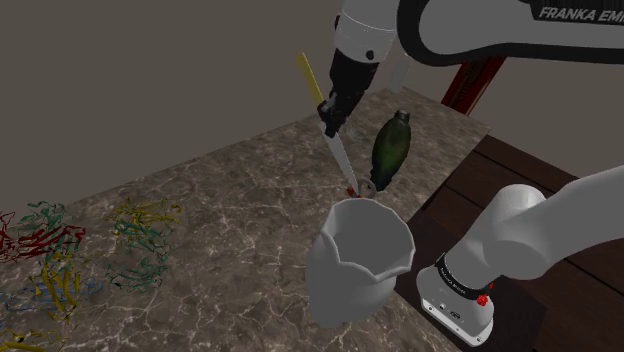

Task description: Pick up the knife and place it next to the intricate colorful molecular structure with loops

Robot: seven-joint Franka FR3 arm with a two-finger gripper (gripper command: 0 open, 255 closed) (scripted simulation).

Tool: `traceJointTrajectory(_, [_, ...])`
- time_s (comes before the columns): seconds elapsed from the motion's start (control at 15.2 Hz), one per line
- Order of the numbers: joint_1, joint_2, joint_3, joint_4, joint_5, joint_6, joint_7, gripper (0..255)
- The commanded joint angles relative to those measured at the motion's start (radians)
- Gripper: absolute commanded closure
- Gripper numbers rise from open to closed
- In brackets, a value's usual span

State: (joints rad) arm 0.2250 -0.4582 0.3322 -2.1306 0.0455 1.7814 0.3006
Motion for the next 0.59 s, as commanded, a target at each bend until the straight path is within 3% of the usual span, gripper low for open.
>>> traceJointTrajectory(0.0, [0.013,0.006,0.035,0.011,0.009,-0.006,0.046,255])
traceJointTrajectory(0.53, [0.061,0.071,0.196,0.101,0.028,-0.031,0.254,255])
